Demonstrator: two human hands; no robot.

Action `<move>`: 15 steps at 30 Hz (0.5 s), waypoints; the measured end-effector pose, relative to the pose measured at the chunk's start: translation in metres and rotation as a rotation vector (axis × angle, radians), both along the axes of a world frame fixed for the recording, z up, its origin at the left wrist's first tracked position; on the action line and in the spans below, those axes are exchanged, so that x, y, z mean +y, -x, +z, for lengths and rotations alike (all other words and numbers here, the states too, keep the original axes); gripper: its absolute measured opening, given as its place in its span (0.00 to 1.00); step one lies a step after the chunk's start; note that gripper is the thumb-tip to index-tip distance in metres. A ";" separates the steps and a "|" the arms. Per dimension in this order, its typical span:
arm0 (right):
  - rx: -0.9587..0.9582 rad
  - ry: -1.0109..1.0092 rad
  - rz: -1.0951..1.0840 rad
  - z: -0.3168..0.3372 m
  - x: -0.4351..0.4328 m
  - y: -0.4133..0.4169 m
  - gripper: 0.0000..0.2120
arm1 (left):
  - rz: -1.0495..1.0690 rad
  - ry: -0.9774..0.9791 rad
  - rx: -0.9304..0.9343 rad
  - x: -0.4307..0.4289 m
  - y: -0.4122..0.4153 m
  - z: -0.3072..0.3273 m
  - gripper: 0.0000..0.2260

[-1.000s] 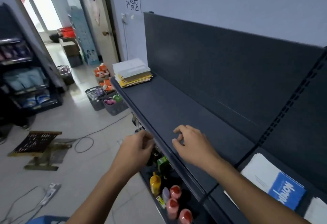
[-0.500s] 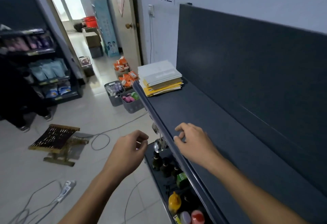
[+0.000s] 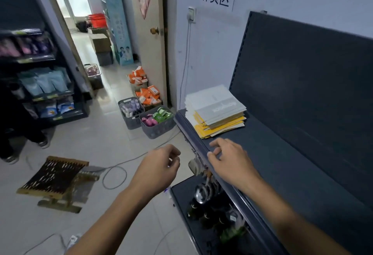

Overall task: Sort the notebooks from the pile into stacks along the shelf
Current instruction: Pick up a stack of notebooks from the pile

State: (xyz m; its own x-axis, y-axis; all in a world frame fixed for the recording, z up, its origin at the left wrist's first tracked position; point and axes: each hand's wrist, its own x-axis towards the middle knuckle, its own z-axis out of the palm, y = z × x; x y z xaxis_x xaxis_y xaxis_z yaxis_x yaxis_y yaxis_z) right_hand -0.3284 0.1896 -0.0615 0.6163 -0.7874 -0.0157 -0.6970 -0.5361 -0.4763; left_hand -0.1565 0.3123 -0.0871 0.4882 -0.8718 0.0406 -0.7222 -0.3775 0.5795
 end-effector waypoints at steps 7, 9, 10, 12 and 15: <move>-0.059 -0.012 -0.144 0.001 -0.036 -0.048 0.12 | -0.160 -0.006 -0.023 -0.063 -0.059 0.010 0.07; -0.058 -0.008 -0.178 0.000 -0.053 -0.057 0.12 | -0.204 0.007 -0.025 -0.088 -0.072 0.012 0.07; -0.054 -0.012 -0.194 -0.001 -0.063 -0.062 0.13 | -0.227 0.017 -0.025 -0.101 -0.078 0.012 0.06; -0.048 -0.038 -0.239 -0.004 -0.083 -0.070 0.14 | -0.270 0.040 -0.027 -0.128 -0.090 0.012 0.06; -0.046 -0.056 -0.311 -0.003 -0.115 -0.081 0.14 | -0.312 0.070 -0.004 -0.170 -0.106 0.013 0.06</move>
